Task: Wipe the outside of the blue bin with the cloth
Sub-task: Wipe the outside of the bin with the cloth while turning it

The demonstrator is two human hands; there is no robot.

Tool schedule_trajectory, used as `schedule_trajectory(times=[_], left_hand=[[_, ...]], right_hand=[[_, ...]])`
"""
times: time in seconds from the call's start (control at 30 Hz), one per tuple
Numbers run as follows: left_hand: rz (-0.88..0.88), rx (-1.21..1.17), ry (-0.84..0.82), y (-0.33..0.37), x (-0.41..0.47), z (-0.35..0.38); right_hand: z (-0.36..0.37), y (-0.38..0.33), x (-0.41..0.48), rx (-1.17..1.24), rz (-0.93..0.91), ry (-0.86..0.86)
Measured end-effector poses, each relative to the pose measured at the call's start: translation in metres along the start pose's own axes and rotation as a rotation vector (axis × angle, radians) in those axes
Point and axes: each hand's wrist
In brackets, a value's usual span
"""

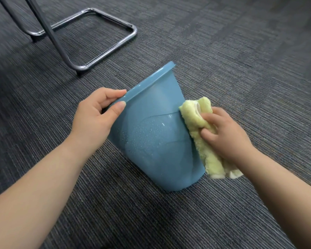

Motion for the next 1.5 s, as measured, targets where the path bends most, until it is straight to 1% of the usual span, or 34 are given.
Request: schedule_trajectory(times=[0.2, 0.27, 0.33, 0.4, 0.47, 0.53, 0.6, 0.7, 0.77, 0.87, 0.93, 0.97, 1.0, 1.07, 1.13, 1.23, 1.37, 1.43, 1.5], left_hand=[[-0.033, 0.011, 0.021, -0.007, 0.002, -0.003], [-0.029, 0.012, 0.02, -0.008, 0.001, -0.003], [-0.029, 0.007, 0.012, -0.009, 0.001, -0.004], [-0.038, 0.002, 0.012, -0.012, 0.002, -0.007], [-0.055, 0.006, 0.025, -0.016, 0.002, -0.01], [-0.066, 0.01, 0.04, -0.019, 0.002, -0.012], [-0.07, 0.014, 0.047, -0.021, 0.002, -0.013], [-0.077, 0.012, 0.056, -0.019, 0.003, -0.011], [-0.078, 0.006, 0.073, -0.018, 0.003, -0.009], [-0.075, 0.007, 0.077, -0.017, 0.003, -0.008], [-0.079, 0.017, 0.078, -0.017, 0.003, -0.009], [-0.083, 0.022, 0.085, -0.018, 0.003, -0.009], [-0.086, 0.025, 0.094, -0.018, 0.003, -0.009], [-0.101, 0.025, 0.108, -0.02, 0.003, -0.011], [-0.118, 0.018, 0.11, -0.022, 0.002, -0.013], [-0.116, 0.025, 0.112, -0.022, 0.002, -0.012], [-0.109, 0.038, 0.129, -0.018, 0.004, -0.008], [-0.121, 0.042, 0.131, -0.018, 0.004, -0.009], [-0.141, 0.035, 0.123, -0.02, 0.003, -0.011]], right_hand=[[0.005, -0.02, -0.016, -0.079, -0.288, -0.058], [0.006, -0.021, -0.018, -0.11, -0.343, -0.09], [0.006, -0.014, -0.015, -0.121, -0.322, -0.073], [0.005, -0.001, -0.009, -0.122, -0.194, -0.043], [0.006, 0.013, -0.006, -0.132, -0.034, -0.082], [0.007, 0.02, -0.009, -0.135, 0.011, -0.109], [0.01, 0.019, -0.015, -0.125, -0.028, -0.089], [0.015, 0.006, -0.024, -0.113, -0.148, -0.072], [0.018, -0.001, -0.029, -0.124, -0.229, -0.081], [0.018, -0.004, -0.03, -0.148, -0.28, -0.111], [0.017, 0.002, -0.026, -0.161, -0.271, -0.076], [0.016, 0.008, -0.023, -0.162, -0.229, -0.051], [0.015, 0.014, -0.019, -0.162, -0.154, -0.038], [0.014, 0.025, -0.015, -0.197, 0.019, -0.067], [0.012, 0.032, -0.016, -0.237, 0.088, -0.084], [0.016, 0.027, -0.025, -0.235, 0.029, -0.065], [0.023, 0.006, -0.038, -0.201, -0.17, -0.107], [0.023, 0.004, -0.038, -0.194, -0.193, -0.132], [0.02, 0.012, -0.035, -0.198, -0.163, -0.105]])
Point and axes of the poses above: each hand's wrist, its own x-axis towards the middle knuckle, its own z-axis out of the palm, y = z × x, and after that the axes turned 12 degrees about x, right-handed
